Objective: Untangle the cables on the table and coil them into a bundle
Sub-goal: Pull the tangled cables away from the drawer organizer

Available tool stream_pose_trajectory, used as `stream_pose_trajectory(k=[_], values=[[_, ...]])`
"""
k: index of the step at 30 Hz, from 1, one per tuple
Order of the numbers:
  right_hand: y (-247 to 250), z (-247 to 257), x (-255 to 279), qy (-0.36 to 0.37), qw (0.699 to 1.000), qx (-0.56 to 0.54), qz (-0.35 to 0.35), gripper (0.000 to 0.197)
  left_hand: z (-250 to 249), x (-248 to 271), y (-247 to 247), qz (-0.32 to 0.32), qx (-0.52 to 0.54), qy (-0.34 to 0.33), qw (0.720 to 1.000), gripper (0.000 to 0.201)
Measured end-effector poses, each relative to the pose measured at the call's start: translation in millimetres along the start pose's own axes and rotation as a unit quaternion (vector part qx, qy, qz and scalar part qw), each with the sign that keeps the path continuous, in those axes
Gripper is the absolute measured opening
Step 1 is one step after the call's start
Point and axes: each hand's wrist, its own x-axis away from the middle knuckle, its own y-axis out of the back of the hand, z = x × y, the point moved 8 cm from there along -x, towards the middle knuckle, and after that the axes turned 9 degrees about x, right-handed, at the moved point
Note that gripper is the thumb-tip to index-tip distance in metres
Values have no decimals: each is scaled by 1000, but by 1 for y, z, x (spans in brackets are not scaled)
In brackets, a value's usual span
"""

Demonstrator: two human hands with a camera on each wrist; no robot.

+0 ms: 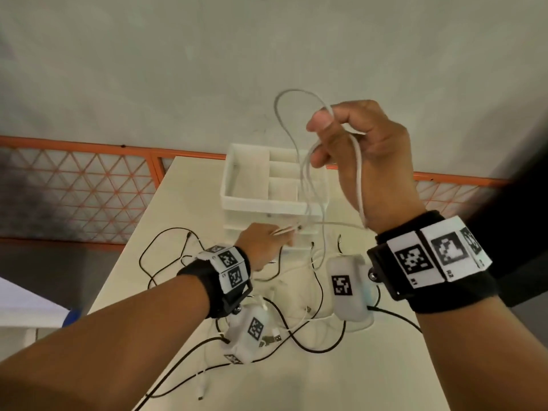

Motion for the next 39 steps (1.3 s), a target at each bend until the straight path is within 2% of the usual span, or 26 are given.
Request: stream_pose_trajectory(k=[3,6,9,11,13,15,18,21,26,29,31,34,36,38,39], values=[[21,-32,-3,-35,992,117,-23,24,39,-6,23,-33,-106,54,992,34],[42,-64,6,-58,967,239,-72,30,64,-9,52,-44,-236,80,967,37],[63,-84,11,-88,955,244,-147,29,72,-5,78,-78,-284,93,951,40],[73,-91,11,-110,947,246,-172,29,75,-2,88,-89,-292,104,947,35],[76,-92,9,-110,938,281,-170,27,81,-3,95,-94,-264,127,951,29],[74,-88,6,-100,931,315,-154,26,85,-2,100,-98,-190,142,966,22],[63,-93,-3,-96,946,291,-108,25,73,-4,99,-86,-75,121,986,15],[55,-101,-11,-110,947,291,-86,20,48,1,97,-55,23,83,995,24],[72,-116,-26,-137,929,302,-165,20,18,10,102,0,129,14,992,43],[84,-118,-35,-136,924,282,-220,31,22,13,113,-21,142,3,990,44],[88,-118,-36,-134,916,305,-224,36,31,14,117,-33,148,9,988,43],[76,-138,-21,-170,912,341,-152,42,42,16,119,-46,184,18,982,36],[55,-176,6,-238,908,345,-23,63,43,18,120,-59,211,17,976,32],[30,-218,43,-306,865,369,148,84,41,19,120,-66,221,8,973,29],[21,-230,58,-323,841,382,204,87,38,20,118,-65,215,1,975,27]])
